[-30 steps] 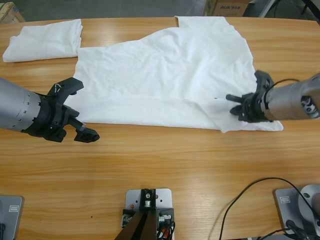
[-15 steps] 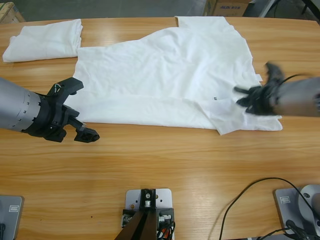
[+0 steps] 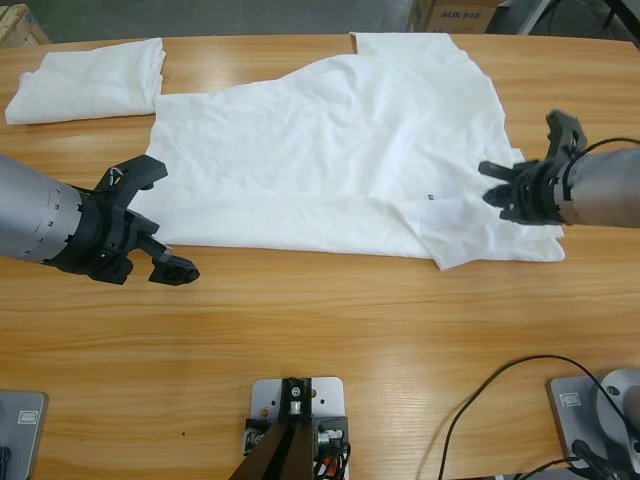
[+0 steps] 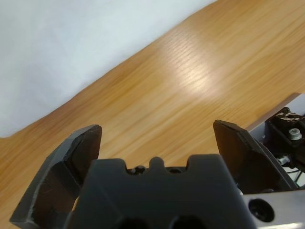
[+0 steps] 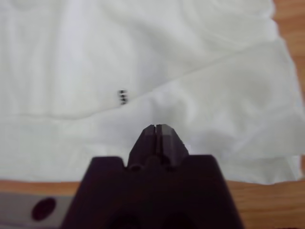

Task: Fold clothes

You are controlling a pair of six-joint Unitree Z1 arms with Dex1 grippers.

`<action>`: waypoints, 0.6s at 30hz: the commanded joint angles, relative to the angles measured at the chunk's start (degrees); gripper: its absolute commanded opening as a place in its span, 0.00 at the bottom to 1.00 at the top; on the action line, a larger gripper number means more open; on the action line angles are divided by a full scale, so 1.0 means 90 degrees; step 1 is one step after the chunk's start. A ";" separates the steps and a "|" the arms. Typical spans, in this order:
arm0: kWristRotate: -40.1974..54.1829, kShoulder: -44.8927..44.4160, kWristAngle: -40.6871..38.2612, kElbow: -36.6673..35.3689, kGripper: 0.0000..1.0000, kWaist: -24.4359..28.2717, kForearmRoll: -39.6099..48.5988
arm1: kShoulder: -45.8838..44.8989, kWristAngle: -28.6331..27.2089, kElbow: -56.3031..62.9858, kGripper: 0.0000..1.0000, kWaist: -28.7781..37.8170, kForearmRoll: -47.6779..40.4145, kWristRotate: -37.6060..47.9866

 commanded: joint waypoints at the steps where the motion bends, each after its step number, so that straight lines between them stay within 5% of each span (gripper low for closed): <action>1: -0.0063 0.0108 0.0075 0.0168 0.92 -0.0066 -0.0073 | 0.1055 0.0162 0.0133 0.00 -0.0265 -0.0138 0.0224; 6: -0.0055 0.0054 0.0085 0.0201 0.92 -0.0066 -0.0073 | 0.1334 0.0312 -0.0058 0.00 -0.0476 0.0014 0.0209; 11: -0.0075 0.0083 0.0087 0.0212 0.92 -0.0066 -0.0081 | -0.0350 0.0049 0.0080 0.00 -0.0378 0.0149 -0.0108; 12: -0.0120 0.0095 0.0122 0.0195 0.92 -0.0066 -0.0083 | -0.0895 0.0074 0.0033 0.08 -0.0339 0.0371 -0.0240; 14: -0.0288 0.0091 0.0251 0.0205 0.92 -0.0016 -0.0103 | -0.1965 0.0049 -0.0262 0.84 -0.0253 0.1194 -0.0321; 15: -0.0423 0.0087 0.0261 0.0246 0.92 0.0088 -0.0106 | -0.2459 -0.0006 -0.0422 0.99 -0.0242 0.1635 -0.0274; 18: -0.1608 -0.0224 0.0124 0.0814 0.93 0.0828 -0.0397 | -0.3420 -0.0277 -0.0547 1.00 -0.0242 0.2729 0.0556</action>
